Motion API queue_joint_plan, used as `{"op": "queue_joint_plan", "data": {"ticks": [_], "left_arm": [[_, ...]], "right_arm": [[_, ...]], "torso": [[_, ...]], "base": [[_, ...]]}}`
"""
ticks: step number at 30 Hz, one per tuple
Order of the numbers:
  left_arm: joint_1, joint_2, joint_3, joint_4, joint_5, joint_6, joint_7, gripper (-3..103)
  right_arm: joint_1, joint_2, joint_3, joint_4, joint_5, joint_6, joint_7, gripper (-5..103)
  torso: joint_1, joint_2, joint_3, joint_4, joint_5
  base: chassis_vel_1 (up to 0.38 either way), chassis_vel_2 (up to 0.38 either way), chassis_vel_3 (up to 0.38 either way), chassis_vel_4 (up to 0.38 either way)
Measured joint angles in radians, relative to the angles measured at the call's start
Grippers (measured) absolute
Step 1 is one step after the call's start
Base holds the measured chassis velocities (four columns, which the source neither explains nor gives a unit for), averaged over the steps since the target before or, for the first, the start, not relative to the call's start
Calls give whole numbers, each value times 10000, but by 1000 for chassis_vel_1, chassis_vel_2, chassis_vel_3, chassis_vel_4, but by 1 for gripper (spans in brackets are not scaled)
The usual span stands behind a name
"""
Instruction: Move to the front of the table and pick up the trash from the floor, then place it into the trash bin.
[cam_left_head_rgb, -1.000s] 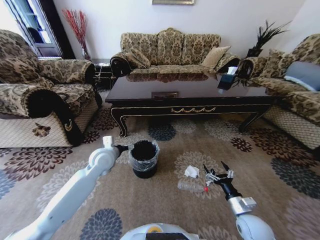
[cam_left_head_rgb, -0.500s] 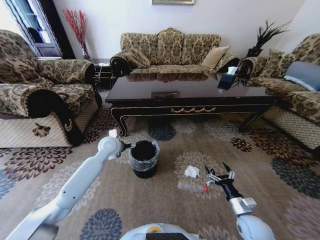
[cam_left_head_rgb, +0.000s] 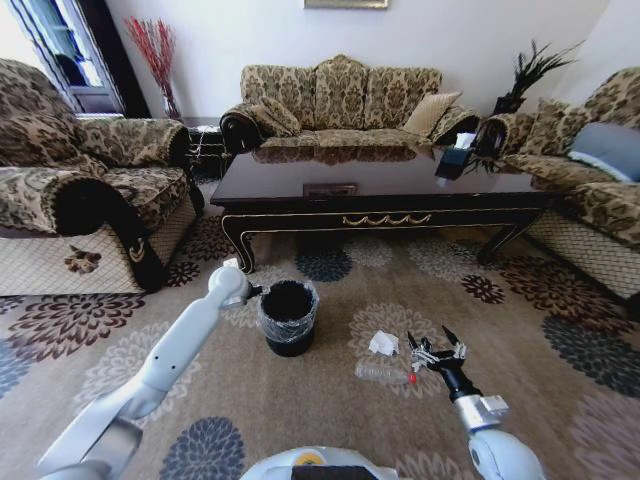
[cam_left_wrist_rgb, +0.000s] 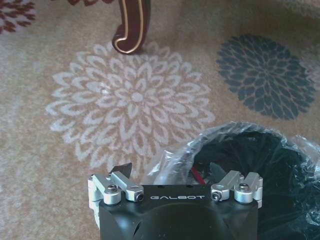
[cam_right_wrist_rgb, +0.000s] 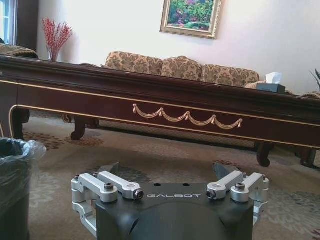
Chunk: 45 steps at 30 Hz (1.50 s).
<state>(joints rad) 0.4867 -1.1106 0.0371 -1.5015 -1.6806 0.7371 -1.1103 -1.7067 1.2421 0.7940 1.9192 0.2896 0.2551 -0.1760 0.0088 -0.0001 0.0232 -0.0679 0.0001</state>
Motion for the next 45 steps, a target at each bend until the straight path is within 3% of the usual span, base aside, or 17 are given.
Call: {"op": "queue_joint_plan", "data": {"ticks": [7, 13, 27, 29, 32, 35, 37, 38, 40, 45], "left_arm": [[-86, -457, 433, 353, 66, -9, -108, 88], [127, -607, 396, 738, 142, -14, -480, 81], [112, -954, 161, 1514, 8, -19, -665, 67], [85, -1083, 65, 1635, -8, -19, -703, 56], [84, -1125, 41, 1662, -10, -21, -731, 51], [128, -1158, 9, 1646, -14, -42, -771, 34], [145, -1158, -3, 1637, -15, -50, -778, 34], [183, -1135, -14, 1586, -17, -51, -845, 19], [210, -1096, -17, 1553, -20, -49, -858, 8], [277, -1190, -249, 1629, 0, -8, -911, 2]], "right_arm": [[-9, -23, 167, 48, 128, 0, 50, 100], [-45, -33, 203, 19, 130, 9, 63, 100], [20, -49, 115, -22, 128, 10, 98, 100], [-19, -48, 136, -39, 122, 30, 98, 100], [-37, -45, 146, -49, 116, 43, 98, 100], [-38, -28, 145, -52, 100, 57, 98, 100], [-36, -25, 138, -52, 97, 58, 98, 100], [-25, -19, 105, -52, 74, 60, 98, 100], [-21, -14, 81, -52, 64, 61, 98, 100], [-18, 12, 73, -64, 58, 76, 99, 100]], "torso": [[0, 0, -1, -1, 1], [0, 0, -1, 3, 0], [0, 0, -1, 1, 0], [0, 1, -2, 0, 1], [0, 1, -3, 0, 2], [-1, 2, -3, 2, 2], [-1, 2, -3, 2, 2], [-1, 3, -3, 1, 2], [-1, 2, -3, 4, 2], [-1, 3, -3, 3, 4]], "base": [[0, 0, 0, 0], [0, 0, 0, 0], [0, 0, 0, 0], [0, 0, 0, 0], [0, 0, 0, 0], [0, 0, 0, 0], [0, 0, 0, 0], [0, 0, 0, 0], [0, 0, 0, 0], [0, 0, 0, 0]]}}
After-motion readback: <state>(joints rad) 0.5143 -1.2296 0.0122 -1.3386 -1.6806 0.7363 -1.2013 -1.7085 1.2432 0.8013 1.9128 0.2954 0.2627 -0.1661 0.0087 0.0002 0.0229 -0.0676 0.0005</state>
